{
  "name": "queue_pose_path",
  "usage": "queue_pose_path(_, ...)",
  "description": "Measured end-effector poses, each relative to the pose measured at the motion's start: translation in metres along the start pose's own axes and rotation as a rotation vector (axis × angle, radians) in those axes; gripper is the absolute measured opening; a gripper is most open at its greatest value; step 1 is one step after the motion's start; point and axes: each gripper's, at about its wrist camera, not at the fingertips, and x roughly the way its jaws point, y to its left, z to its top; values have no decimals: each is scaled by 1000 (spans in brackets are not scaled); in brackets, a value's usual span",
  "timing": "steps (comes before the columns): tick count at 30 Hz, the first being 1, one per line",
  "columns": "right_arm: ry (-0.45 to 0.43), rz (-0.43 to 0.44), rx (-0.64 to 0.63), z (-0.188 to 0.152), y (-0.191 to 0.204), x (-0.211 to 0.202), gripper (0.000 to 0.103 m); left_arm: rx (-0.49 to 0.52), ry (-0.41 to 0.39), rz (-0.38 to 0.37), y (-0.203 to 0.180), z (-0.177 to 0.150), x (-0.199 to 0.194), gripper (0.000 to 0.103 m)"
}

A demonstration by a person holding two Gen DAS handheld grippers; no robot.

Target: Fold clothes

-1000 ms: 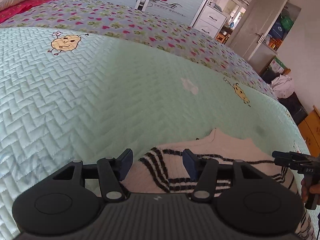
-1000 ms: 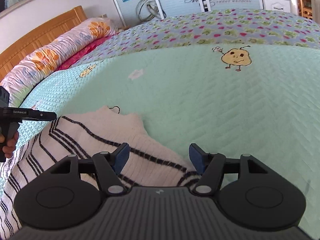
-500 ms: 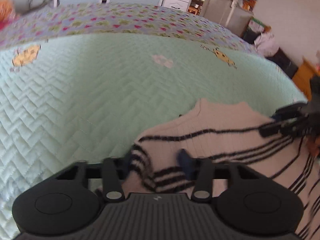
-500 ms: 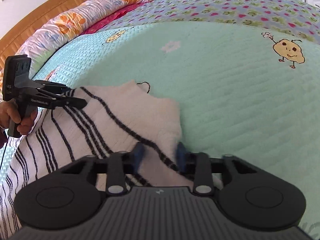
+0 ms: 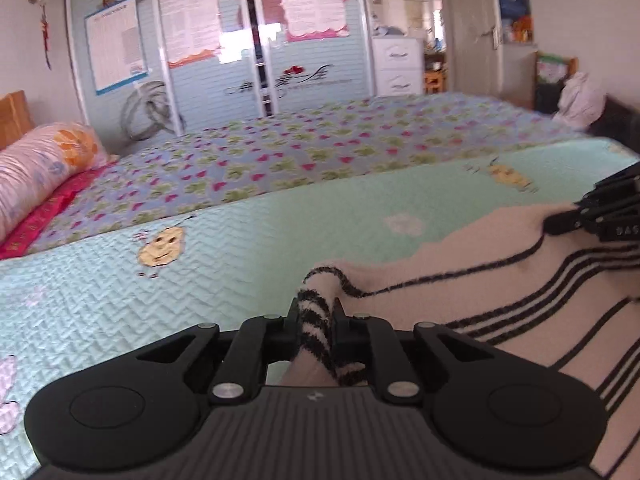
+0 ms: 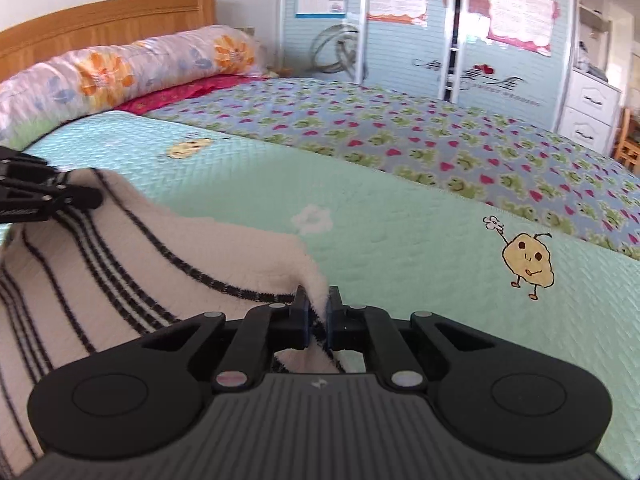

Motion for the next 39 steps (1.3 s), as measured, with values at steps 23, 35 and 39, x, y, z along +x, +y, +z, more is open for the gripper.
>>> queue_pose_path(23, 4, 240, 801, -280, 39, -332, 65, -693, 98, -177, 52, -199, -293, 62)
queue_pose_path(35, 127, 287, 882, -327, 125, -353, 65, -798, 210, -153, 12, -286, -377, 66)
queue_pose_path(39, 107, 293, 906, -331, 124, -348, 65, -761, 216, -179, 6, -299, -380, 72)
